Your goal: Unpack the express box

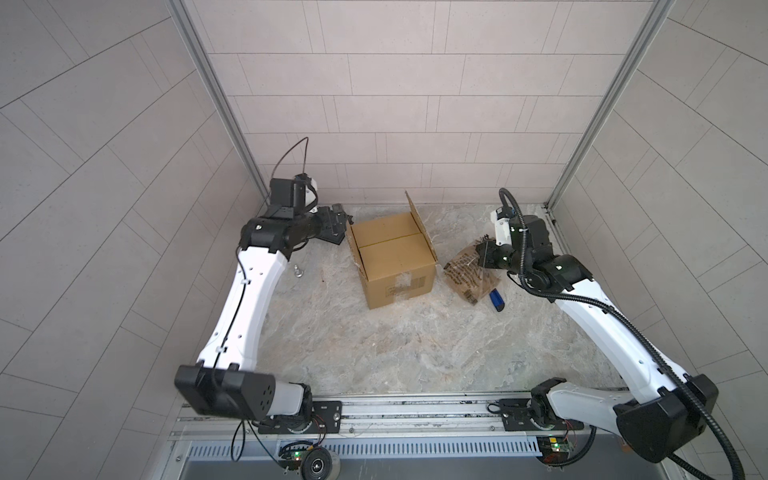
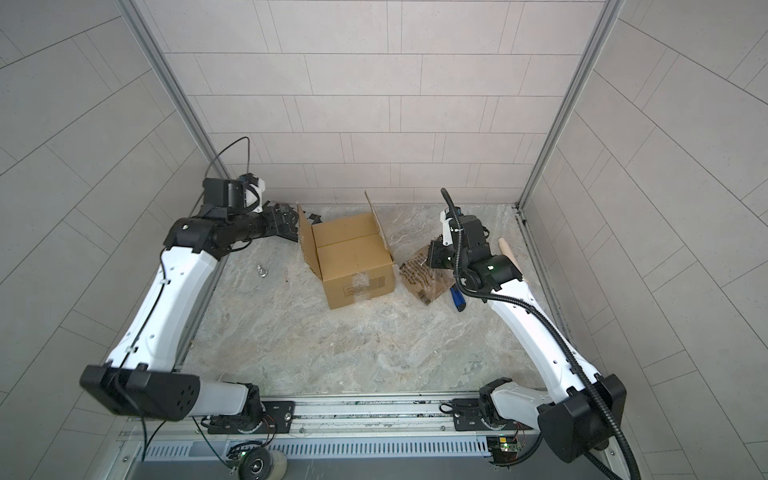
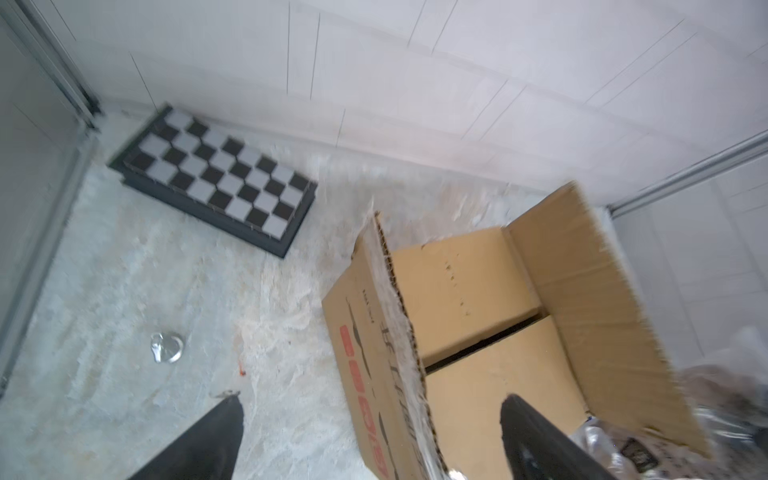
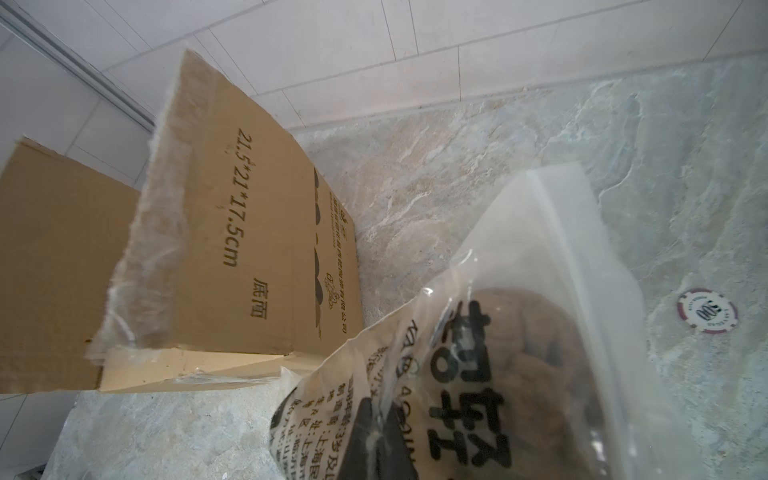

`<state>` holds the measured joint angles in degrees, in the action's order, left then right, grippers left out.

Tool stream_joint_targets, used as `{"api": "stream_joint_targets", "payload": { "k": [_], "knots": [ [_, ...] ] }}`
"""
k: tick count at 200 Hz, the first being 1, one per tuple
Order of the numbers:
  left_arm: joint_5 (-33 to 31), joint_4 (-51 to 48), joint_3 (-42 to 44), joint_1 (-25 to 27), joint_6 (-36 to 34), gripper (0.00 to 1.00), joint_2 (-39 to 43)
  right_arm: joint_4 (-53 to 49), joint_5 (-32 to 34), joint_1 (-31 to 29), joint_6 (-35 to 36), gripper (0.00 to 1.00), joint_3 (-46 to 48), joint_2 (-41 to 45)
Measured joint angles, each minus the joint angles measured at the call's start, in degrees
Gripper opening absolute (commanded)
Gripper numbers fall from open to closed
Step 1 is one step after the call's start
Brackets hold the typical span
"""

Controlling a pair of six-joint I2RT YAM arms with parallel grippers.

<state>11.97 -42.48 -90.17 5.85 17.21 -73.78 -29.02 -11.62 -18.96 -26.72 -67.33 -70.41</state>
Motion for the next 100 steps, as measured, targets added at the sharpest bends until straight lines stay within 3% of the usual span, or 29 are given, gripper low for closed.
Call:
{"api": "stream_joint_targets", "payload": {
  "k": [19, 64, 72, 86, 100],
  "knots": [
    [-3.6, 8.3, 7.9, 0.0, 0.5, 1.0, 12.6, 3.5, -1.3, 0.0, 0.5, 0.0, 1.3, -4.7],
    [-15.2, 24.0, 35.8, -0.1, 1.9, 1.0, 44.2, 11.3, -4.8, 0.0, 1.7, 0.0, 0.9, -20.1],
    [-17.4, 25.4, 40.0, -0.1, 2.4, 1.0, 47.9, 11.7, -5.4, 0.1, 1.7, 0.15, -0.3, -23.1],
    [-20.6, 26.9, 46.4, -0.1, 3.3, 1.0, 52.2, 12.2, -6.0, 0.2, 1.7, 0.52, -3.2, -27.5],
    [-23.5, 27.5, 51.4, -0.1, 4.2, 1.0, 54.5, 12.0, -5.9, 0.6, 2.2, 0.75, -5.2, -29.1]
  ]
}}
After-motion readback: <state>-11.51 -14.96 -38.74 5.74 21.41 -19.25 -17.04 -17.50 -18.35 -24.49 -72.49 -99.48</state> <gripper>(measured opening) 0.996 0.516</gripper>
